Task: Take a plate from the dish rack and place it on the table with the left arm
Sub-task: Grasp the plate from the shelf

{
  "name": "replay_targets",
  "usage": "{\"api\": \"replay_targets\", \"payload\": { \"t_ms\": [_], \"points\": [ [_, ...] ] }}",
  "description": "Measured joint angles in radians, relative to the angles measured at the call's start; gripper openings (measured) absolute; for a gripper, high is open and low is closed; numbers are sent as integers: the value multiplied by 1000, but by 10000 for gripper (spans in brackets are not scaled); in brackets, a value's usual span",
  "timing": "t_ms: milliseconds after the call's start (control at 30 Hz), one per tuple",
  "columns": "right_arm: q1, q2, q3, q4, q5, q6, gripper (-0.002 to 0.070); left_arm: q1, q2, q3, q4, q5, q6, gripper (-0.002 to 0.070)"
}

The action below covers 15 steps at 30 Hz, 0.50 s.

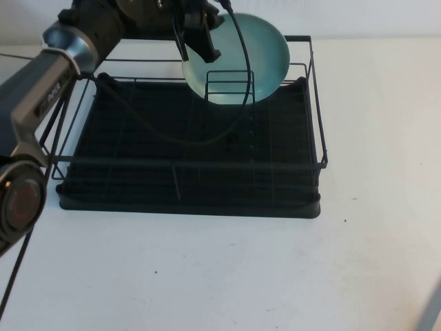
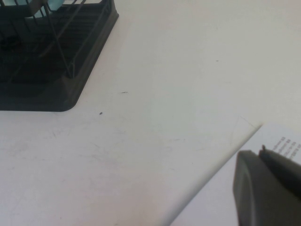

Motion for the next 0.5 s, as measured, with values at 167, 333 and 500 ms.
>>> {"api": "replay_targets", "payload": {
  "t_ms": [167,333,500],
  "points": [
    [0,0,0,0,0,0,-20,0,-43,0,8,-5,24,29],
    [0,0,0,0,0,0,-20,0,-136,0,6,-5,36,17],
    [0,0,0,0,0,0,-20,0,-275,0,6,79,15,2]
  ]
}}
